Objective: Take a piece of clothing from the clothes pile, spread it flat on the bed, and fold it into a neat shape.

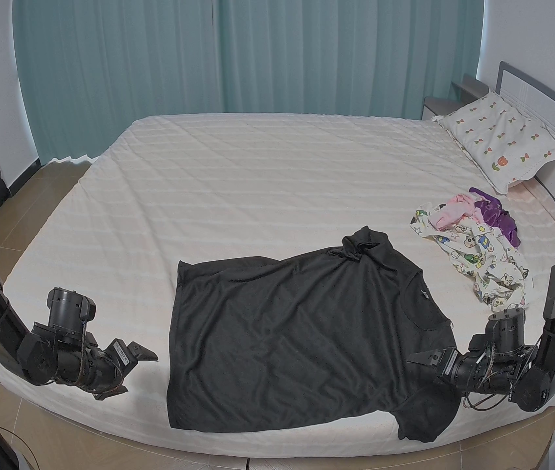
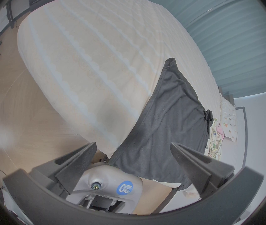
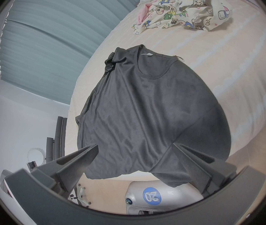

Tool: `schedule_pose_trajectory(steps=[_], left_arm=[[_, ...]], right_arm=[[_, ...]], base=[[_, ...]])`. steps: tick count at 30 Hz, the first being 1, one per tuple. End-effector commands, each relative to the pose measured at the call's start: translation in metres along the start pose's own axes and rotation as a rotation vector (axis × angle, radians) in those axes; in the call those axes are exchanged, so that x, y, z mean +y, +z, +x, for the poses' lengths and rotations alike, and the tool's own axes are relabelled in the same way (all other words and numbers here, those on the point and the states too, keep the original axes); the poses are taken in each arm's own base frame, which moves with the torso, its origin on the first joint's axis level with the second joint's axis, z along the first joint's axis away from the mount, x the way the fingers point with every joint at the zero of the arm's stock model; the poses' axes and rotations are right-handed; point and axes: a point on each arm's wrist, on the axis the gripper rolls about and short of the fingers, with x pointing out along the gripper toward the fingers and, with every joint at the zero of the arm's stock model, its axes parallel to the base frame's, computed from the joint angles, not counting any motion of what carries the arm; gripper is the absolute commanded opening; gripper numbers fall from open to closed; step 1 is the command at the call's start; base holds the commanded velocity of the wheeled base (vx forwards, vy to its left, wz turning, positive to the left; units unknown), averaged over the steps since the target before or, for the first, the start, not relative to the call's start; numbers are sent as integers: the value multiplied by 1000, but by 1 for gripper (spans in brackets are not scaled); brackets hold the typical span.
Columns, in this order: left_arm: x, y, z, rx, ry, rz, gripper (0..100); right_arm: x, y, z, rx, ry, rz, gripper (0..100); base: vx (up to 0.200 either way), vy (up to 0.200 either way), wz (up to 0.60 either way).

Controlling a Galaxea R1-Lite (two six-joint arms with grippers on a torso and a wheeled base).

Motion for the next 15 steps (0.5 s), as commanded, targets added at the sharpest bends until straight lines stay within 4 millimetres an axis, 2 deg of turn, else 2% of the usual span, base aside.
schedule_pose_trajectory(steps=[1, 15], left_arm=[[-2, 1, 0, -2, -15, -18, 100], [-1, -1, 1, 5, -13, -20, 100]], right_arm=[[1, 0, 0, 0, 2, -3, 100], [2, -2, 0, 7, 6, -10, 100]], base=[[0, 0, 0], [0, 0, 0]])
